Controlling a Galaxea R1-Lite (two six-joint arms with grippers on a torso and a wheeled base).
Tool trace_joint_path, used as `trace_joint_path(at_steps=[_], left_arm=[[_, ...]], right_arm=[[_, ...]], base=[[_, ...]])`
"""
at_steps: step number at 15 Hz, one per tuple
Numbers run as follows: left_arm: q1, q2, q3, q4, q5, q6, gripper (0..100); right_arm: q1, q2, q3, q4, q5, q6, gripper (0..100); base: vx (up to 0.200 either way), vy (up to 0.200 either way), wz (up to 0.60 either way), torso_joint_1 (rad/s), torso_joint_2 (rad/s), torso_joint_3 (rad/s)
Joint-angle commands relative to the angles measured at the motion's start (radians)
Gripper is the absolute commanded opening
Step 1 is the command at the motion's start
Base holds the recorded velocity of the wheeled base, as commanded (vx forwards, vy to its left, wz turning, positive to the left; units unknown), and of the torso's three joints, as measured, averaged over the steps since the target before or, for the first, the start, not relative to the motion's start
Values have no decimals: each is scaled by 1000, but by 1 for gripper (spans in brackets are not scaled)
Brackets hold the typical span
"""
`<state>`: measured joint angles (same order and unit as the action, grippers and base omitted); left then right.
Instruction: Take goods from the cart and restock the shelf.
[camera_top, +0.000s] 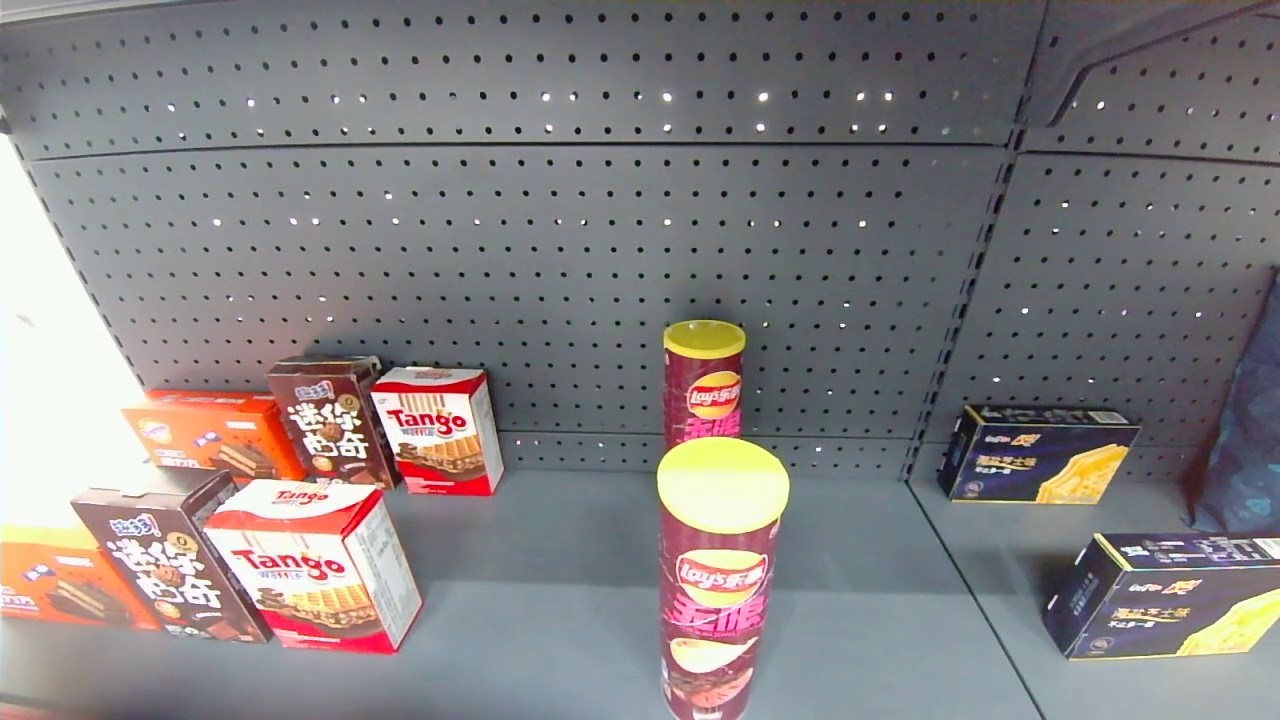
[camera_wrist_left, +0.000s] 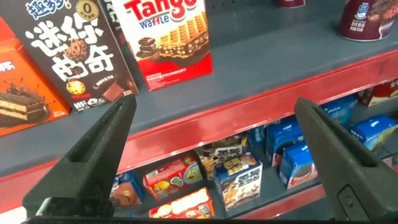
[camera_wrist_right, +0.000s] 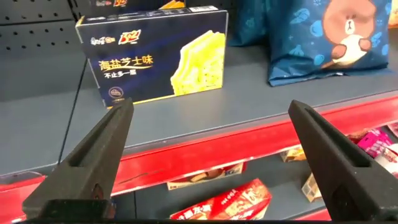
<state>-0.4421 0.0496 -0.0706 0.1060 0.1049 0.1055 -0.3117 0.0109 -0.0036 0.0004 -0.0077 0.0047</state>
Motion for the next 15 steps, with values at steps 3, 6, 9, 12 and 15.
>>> trace_joint_path(at_steps=[3, 6, 9, 12, 15], left_arm=[[3, 3, 0, 1, 1, 0, 100], [6, 3, 0, 1, 2, 0, 100], [-21, 4, 0, 1, -5, 0, 100], [-106, 33, 0, 1, -25, 0, 100], [-118, 139, 0, 1, -19, -1, 100]], right_arm=[[333, -6, -1, 7, 2, -2, 100], [313, -11, 1, 4, 2, 3, 100], [313, -11, 1, 4, 2, 3, 100], [313, -11, 1, 4, 2, 3, 100], [313, -11, 1, 4, 2, 3, 100]], base=[[0, 0, 0, 0, 0, 0], [0, 0, 0, 0, 0, 0], [0, 0, 0, 0, 0, 0], [0, 0, 0, 0, 0, 0], [0, 0, 0, 0, 0, 0]])
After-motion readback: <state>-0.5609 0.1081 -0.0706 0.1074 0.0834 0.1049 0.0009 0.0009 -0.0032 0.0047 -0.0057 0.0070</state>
